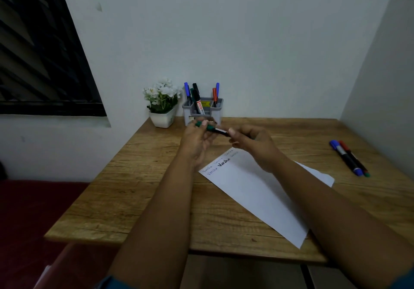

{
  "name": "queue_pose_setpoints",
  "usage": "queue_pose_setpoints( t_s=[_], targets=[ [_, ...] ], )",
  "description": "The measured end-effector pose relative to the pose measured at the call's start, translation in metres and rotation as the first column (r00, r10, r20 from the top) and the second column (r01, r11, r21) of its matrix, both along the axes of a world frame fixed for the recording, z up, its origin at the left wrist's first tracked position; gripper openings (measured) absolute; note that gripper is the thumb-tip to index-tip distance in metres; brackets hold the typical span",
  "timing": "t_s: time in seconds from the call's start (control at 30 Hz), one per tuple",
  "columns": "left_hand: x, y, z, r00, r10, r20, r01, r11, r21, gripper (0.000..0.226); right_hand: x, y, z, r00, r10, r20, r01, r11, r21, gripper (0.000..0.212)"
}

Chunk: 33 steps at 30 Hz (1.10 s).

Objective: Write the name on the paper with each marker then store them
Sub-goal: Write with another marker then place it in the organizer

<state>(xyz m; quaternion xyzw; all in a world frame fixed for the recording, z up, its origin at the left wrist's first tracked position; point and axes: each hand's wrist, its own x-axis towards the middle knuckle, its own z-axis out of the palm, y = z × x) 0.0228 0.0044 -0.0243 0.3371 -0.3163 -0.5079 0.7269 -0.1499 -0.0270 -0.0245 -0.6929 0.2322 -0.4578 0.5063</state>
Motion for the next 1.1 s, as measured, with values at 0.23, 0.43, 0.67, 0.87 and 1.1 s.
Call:
queue_pose_setpoints(
  t_s=[0.23, 0.43, 0.67, 0.87, 1.1],
  targets=[
    [0.008, -0.003, -0.001, 0.914, 0.314, 0.257, -0.281, 0.947, -0.158, 0.021, 0.011, -0.008, 0.015, 0.822, -0.216, -0.527, 0.044, 0.947, -0.318, 0.028],
    [0.011, -0.009, -0.003, 0.888, 0.358, 0.289, -0.303, 0.927, -0.22, 0.022, 0.048, -0.015, 0.019, 0.633, -0.324, -0.703, -0.131, 0.85, -0.51, 0.062],
    [0.041, -0.021, -0.013, 0.876, 0.469, 0.111, -0.466, 0.883, -0.048, 0.025, 0.083, -0.05, 0.042, 0.731, -0.23, -0.642, -0.118, 0.884, -0.452, 0.111],
    [0.056, -0.036, -0.023, 0.789, 0.59, 0.17, -0.606, 0.793, 0.061, 0.014, 0.119, -0.088, 0.069, 0.874, -0.355, -0.332, 0.116, 0.817, -0.565, 0.078],
    [0.053, -0.047, -0.029, 0.751, 0.616, 0.236, -0.641, 0.767, 0.036, 0.008, 0.169, -0.129, 0.077, 0.82, -0.554, -0.142, 0.331, 0.663, -0.672, 0.044]
  ],
)
